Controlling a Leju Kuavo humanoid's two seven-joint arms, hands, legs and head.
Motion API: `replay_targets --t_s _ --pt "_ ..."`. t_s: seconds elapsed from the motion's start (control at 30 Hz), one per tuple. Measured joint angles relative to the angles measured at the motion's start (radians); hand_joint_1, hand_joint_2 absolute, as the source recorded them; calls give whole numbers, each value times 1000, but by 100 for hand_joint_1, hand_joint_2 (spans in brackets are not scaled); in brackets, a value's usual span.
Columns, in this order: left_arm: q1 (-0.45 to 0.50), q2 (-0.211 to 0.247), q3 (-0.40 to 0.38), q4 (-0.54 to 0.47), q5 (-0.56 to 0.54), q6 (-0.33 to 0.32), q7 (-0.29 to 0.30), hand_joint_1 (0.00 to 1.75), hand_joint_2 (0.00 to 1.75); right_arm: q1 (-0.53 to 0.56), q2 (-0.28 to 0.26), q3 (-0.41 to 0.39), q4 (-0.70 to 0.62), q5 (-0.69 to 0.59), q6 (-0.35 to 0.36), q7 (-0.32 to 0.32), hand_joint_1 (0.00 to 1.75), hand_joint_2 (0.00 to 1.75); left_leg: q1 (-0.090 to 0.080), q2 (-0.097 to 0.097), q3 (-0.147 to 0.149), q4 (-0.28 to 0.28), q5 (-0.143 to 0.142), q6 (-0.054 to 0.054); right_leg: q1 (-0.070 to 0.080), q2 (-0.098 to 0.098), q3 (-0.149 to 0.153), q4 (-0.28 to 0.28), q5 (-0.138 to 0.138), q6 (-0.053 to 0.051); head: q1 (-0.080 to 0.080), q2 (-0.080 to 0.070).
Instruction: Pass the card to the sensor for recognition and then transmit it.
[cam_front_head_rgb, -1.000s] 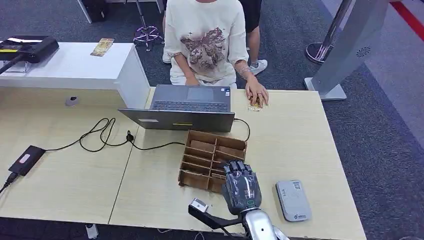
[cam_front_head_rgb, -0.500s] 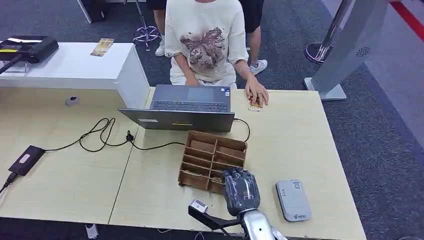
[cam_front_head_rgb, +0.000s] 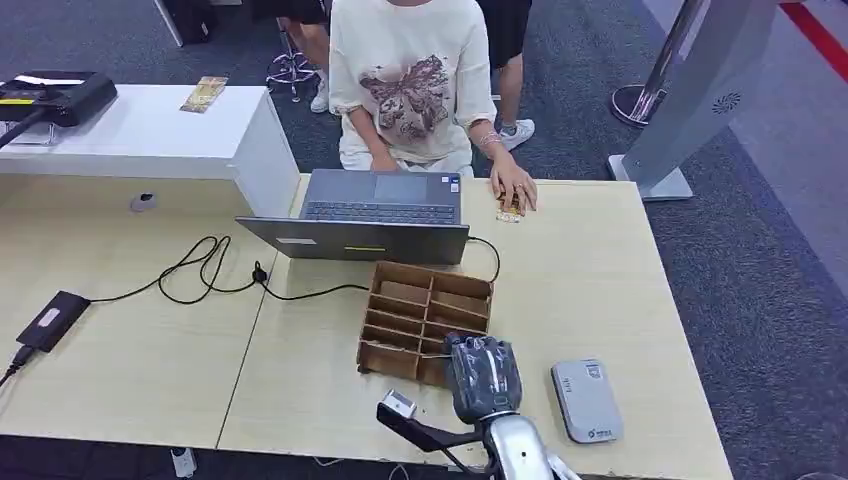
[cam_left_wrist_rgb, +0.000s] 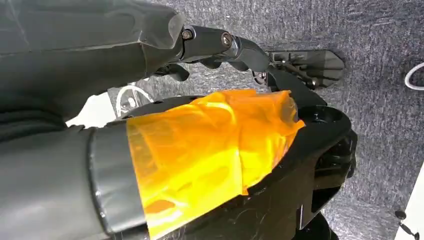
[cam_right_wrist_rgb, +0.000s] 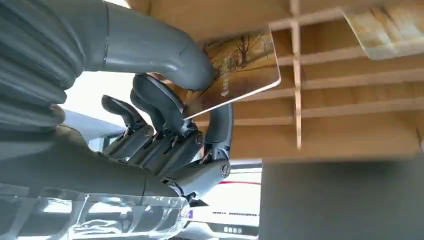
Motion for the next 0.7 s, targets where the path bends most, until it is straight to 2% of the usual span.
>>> replay_targets --t_s 0.27,0.43,0.53,0.63,0.7 --pt "1 1 0 0 0 -1 -7 0 0 5 -9 -47 -84 -243 -8 -147 175 175 0 0 0 0 0 0 0 0 0 0 0 0 0 0" --pt "2 2 6 0 2 -7 -14 0 0 40 -56 -74 -191 -525 111 -285 175 175 0 0 0 0 0 0 0 0 -1 0 0 0 0 0" --pt "3 5 7 0 2 -13 -16 0 0 70 -106 -98 -270 -702 181 -384 175 175 0 0 -1 0 0 0 0 0 -1 -1 0 0 0 0" --pt "4 8 8 0 0 -14 -16 0 0 95 -153 -130 -352 -827 237 -465 175 175 0 0 -1 0 0 0 0 0 -1 -1 0 0 0 0" --pt "4 10 8 0 -3 -14 -16 0 0 94 -175 -153 -397 -868 258 -495 175 175 0 0 0 0 0 0 0 0 0 -1 0 0 0 0"
